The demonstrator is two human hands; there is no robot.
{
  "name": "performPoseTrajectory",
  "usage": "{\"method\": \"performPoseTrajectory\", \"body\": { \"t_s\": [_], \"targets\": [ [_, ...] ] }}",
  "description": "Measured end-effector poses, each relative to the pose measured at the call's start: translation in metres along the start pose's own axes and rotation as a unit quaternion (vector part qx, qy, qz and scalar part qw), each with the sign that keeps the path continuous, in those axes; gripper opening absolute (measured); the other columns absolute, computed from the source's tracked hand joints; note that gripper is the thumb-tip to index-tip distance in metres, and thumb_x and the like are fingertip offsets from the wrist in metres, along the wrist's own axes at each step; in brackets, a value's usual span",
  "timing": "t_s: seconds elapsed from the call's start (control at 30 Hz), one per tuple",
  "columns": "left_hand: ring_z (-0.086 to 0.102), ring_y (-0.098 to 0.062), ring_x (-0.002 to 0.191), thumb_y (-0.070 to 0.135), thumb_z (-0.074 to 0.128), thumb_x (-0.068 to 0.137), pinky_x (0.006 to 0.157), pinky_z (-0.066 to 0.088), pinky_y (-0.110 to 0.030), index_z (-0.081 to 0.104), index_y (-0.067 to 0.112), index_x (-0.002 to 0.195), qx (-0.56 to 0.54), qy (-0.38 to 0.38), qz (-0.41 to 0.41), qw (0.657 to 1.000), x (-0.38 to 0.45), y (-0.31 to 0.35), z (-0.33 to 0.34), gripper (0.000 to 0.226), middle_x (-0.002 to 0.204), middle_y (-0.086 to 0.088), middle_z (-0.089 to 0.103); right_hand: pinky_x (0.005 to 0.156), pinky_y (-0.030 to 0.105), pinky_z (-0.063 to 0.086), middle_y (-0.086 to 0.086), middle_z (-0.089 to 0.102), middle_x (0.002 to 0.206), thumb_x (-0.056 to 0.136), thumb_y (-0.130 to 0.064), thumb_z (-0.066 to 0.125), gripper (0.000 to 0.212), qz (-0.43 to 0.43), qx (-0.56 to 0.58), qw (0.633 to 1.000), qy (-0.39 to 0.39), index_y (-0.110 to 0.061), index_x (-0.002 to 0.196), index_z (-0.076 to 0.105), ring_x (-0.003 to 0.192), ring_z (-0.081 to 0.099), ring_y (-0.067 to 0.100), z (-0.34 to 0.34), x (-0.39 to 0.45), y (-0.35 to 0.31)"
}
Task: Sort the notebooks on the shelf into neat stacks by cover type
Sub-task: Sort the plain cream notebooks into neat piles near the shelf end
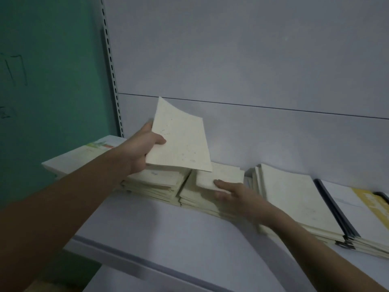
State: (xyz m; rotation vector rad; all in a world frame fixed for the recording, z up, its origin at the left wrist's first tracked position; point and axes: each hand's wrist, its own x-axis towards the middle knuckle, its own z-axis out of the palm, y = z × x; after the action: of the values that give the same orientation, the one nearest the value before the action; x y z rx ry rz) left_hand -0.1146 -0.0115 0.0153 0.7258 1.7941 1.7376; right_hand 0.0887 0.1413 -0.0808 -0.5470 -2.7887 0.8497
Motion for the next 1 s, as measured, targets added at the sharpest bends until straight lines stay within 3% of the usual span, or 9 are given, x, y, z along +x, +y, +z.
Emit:
{"method": "performPoseTrajectory", "body": {
  "t_s": [0.13,0.3,0.4,0.5,0.67,0.8,0.87,0.93,1.0],
  "targets": [
    [0.058,-0.031,0.104,0.003,0.042,0.096,0.069,0.055,-0.045,0.045,0.034,0.124,-0.035,-0.009,-0.045,0.998,-0.004,0.002,-0.005,0.042,0.119,-0.005,0.058,0.083,0.032,0.050,-0.002,0.066,0.106,0.101,-0.043,0.038,0.030,0.030,0.262,0.949,0.171,-0.027,0.103,0.063,0.094,0.062,0.013,-0.031,0.000,-0.009],
    [0.059,-0.029,0.096,0.009,0.042,0.099,0.056,0.056,-0.044,0.046,0.032,0.130,-0.050,-0.028,-0.083,0.995,-0.014,-0.003,0.010,0.039,0.120,-0.010,0.057,0.077,0.031,0.045,-0.011,0.064,0.095,0.104,-0.035,0.036,0.027,-0.010,0.247,0.925,0.290,-0.030,0.100,0.062,0.089,0.059,0.013,-0.047,0.001,-0.038],
    [0.064,-0.025,0.089,0.033,0.044,0.102,0.064,0.056,-0.043,0.052,0.028,0.127,-0.058,-0.044,-0.106,0.992,-0.022,-0.011,0.034,0.027,0.107,-0.006,0.066,0.086,0.023,0.038,-0.019,0.060,0.117,0.102,-0.038,0.038,0.032,-0.076,0.130,0.957,0.247,-0.035,0.129,0.055,0.107,0.055,0.006,-0.037,-0.004,-0.056],
    [0.070,-0.026,0.081,0.053,0.058,0.089,0.071,0.057,-0.042,0.070,0.014,0.103,-0.154,-0.094,-0.149,0.972,-0.025,-0.016,0.052,0.043,0.096,-0.011,0.073,0.086,0.019,0.034,-0.015,0.054,0.135,0.101,-0.041,0.039,0.043,-0.092,0.008,0.979,0.180,-0.038,0.144,0.038,0.121,0.048,0.008,-0.017,-0.011,-0.068],
    [0.068,-0.028,0.080,0.005,0.055,0.087,0.057,0.057,-0.036,0.059,0.003,0.113,-0.170,-0.060,-0.137,0.974,-0.028,-0.018,0.053,0.027,0.094,-0.018,0.068,0.111,0.033,0.028,-0.012,0.036,0.150,0.096,-0.061,0.027,0.057,-0.092,-0.003,0.994,0.052,-0.045,0.150,0.020,0.138,0.033,0.014,-0.022,-0.018,-0.051],
    [0.062,-0.026,0.089,0.000,0.048,0.089,0.064,0.055,-0.040,0.052,0.008,0.116,-0.134,0.002,-0.098,0.986,-0.030,-0.013,0.053,0.028,0.099,-0.014,0.065,0.104,0.039,0.033,-0.005,0.043,0.148,0.094,-0.065,0.015,0.066,0.080,0.023,0.972,0.221,-0.030,0.147,0.031,0.134,0.041,0.022,-0.014,-0.015,-0.030],
    [0.061,-0.025,0.091,0.002,0.048,0.090,0.060,0.056,-0.038,0.052,0.011,0.119,-0.127,0.029,-0.071,0.989,-0.030,-0.013,0.049,0.031,0.105,-0.013,0.063,0.091,0.039,0.042,0.005,0.056,0.128,0.100,-0.051,0.020,0.049,0.113,0.007,0.964,0.240,-0.018,0.125,0.048,0.119,0.052,0.030,-0.005,-0.008,-0.018],
    [0.060,-0.025,0.094,0.004,0.048,0.090,0.052,0.055,-0.034,0.050,0.013,0.124,-0.128,0.047,-0.053,0.989,-0.029,-0.015,0.047,0.035,0.111,-0.013,0.062,0.091,0.037,0.042,0.013,0.056,0.124,0.103,-0.029,0.030,0.027,0.120,-0.001,0.980,0.158,-0.014,0.119,0.047,0.116,0.052,0.035,0.004,-0.001,-0.009],
    [0.060,-0.026,0.092,0.004,0.047,0.091,0.050,0.055,-0.034,0.050,0.011,0.124,-0.155,0.056,-0.054,0.985,-0.031,-0.017,0.046,0.034,0.109,-0.014,0.060,0.099,0.034,0.036,0.013,0.047,0.137,0.099,-0.030,0.045,0.044,0.093,-0.041,0.993,0.052,-0.010,0.137,0.036,0.126,0.045,0.032,0.016,-0.002,-0.007]
  ]
}}
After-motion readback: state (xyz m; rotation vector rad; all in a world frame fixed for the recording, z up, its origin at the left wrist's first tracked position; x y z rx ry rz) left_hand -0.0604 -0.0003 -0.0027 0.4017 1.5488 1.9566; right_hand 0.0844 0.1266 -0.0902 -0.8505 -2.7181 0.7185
